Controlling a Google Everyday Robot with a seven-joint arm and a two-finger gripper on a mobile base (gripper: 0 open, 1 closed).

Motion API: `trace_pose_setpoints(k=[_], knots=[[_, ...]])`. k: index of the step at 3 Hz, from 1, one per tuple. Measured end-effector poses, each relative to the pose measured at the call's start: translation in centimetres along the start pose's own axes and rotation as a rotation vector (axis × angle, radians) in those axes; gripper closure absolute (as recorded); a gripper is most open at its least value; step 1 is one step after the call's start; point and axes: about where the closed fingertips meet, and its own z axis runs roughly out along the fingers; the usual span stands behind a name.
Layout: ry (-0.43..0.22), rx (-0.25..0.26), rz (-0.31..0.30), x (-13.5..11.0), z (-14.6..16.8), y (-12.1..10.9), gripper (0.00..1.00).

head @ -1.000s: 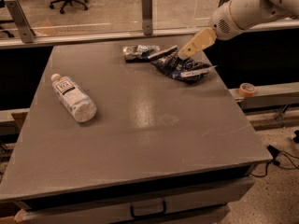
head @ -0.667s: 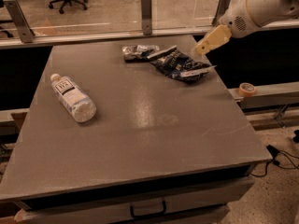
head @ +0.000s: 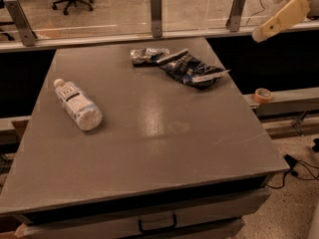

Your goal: Move blue chip bag near redbull can

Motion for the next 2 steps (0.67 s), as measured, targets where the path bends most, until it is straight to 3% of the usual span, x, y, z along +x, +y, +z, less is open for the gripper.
trace_pose_setpoints(k=[1,2], knots=[[-0.072,0.116,-0.071,-3.33,-7.18,-0.03,0.0],[-0.086,0.129,-0.086,-4.13,-7.55,-0.22,0.0]])
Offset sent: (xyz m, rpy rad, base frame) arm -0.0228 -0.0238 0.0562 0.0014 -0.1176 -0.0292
